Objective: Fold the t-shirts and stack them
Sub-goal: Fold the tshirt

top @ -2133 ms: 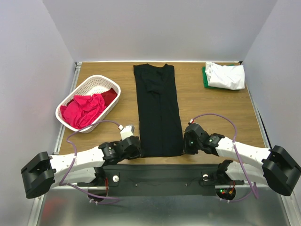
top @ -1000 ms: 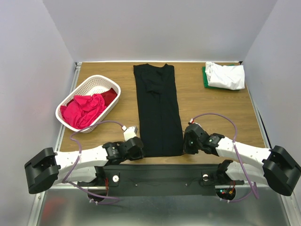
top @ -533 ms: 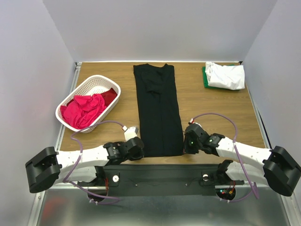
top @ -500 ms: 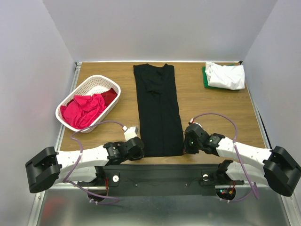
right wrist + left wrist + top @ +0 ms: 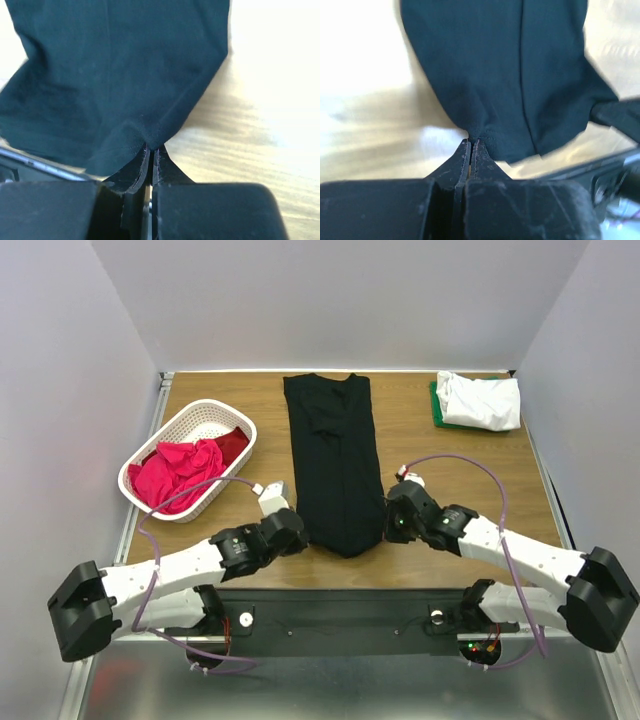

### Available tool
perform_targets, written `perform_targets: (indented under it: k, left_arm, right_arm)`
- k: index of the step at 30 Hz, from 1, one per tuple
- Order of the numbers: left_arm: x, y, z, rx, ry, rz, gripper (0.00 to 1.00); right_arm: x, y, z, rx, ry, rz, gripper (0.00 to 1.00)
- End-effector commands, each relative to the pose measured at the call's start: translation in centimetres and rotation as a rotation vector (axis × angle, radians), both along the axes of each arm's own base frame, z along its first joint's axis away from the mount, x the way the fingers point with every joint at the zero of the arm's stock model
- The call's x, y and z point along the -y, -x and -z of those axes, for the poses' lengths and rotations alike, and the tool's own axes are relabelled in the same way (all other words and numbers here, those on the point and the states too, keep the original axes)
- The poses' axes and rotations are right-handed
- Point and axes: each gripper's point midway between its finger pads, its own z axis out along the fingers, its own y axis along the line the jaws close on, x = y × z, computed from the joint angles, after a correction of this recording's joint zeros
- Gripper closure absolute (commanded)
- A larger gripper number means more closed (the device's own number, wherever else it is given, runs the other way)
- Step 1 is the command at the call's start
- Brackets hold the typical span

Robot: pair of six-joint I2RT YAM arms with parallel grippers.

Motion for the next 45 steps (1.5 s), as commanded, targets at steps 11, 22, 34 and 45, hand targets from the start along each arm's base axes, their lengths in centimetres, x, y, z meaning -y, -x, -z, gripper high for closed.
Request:
perform_targets:
  k: [11, 22, 34, 45]
  left_arm:
    - [-2.1, -10.1, -3.9, 0.189, -0.081, -0.078, 1.00]
    - [-1.4, -18.6, -3.9, 0.226, -0.192, -0.062, 1.00]
    - [-0.9, -27.5, -5.9, 0.279, -0.209, -0.067, 1.00]
    - [-3.8, -31.3, -5.5, 0.261, -0.226, -0.124, 1.00]
  right_arm:
    - [-1.4, -8.3, -4.4, 0.214, 0.191, 0.036, 1.00]
    - [-1.0, -16.8, -3.8, 0.251, 0.374, 0.076, 1.00]
    - [-0.2, -25.1, -4.0, 0.282, 0.379, 0.107, 1.00]
    - [-0.5, -30.1, -4.4, 0.305, 0.359, 0.092, 0.99]
